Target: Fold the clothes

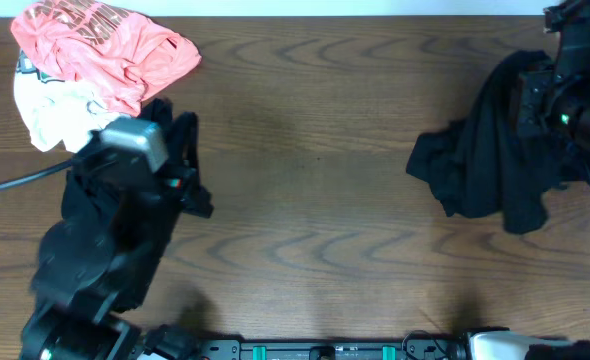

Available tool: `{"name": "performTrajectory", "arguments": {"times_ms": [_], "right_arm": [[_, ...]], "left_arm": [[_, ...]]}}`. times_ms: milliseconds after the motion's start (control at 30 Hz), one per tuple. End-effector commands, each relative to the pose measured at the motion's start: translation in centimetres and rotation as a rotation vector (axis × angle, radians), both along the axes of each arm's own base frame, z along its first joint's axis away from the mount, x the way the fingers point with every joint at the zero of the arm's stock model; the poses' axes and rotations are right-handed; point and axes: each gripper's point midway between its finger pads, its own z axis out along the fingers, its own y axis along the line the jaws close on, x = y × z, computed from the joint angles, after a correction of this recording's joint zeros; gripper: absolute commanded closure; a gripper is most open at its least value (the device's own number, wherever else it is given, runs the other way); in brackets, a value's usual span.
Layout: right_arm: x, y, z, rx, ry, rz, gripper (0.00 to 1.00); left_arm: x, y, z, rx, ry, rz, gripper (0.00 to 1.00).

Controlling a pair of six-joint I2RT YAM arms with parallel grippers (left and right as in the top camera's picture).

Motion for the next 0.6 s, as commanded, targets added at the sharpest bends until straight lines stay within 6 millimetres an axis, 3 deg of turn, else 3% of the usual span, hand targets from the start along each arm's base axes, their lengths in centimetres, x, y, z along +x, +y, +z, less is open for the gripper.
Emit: {"name": "performTrajectory", "arguments": {"times_ms": [0,167,300,433,567], "right_arm": [[0.9,0.8,-0.2,0.022,0.006,0.045,0.99],[3.5,3.1,0.0,0.070,-0.030,0.114,0.99],[7.1,5.9,1.9,0.118,-0.153,0.149,0.99],[10.9,8.7,5.7,0.166,-0.359,0.175,0.99],[13.2,10.6,10.7,0.218,-0.587,0.200,0.99]], "left_arm": [[0.8,-1.0,-2.0,-0.003,0.093,-0.033,0.94],[1.9,-1.3,-3.3,0.022,0.136,-0.017,0.94],[2.5,-1.0,-3.7,0.031,0.146,0.014,0.94],[2.9,-1.2,-4.2,0.040,0.163,0.014,0.94],[3.2,-1.3,-4.6,0.046,0.176,0.014,0.94]]}}
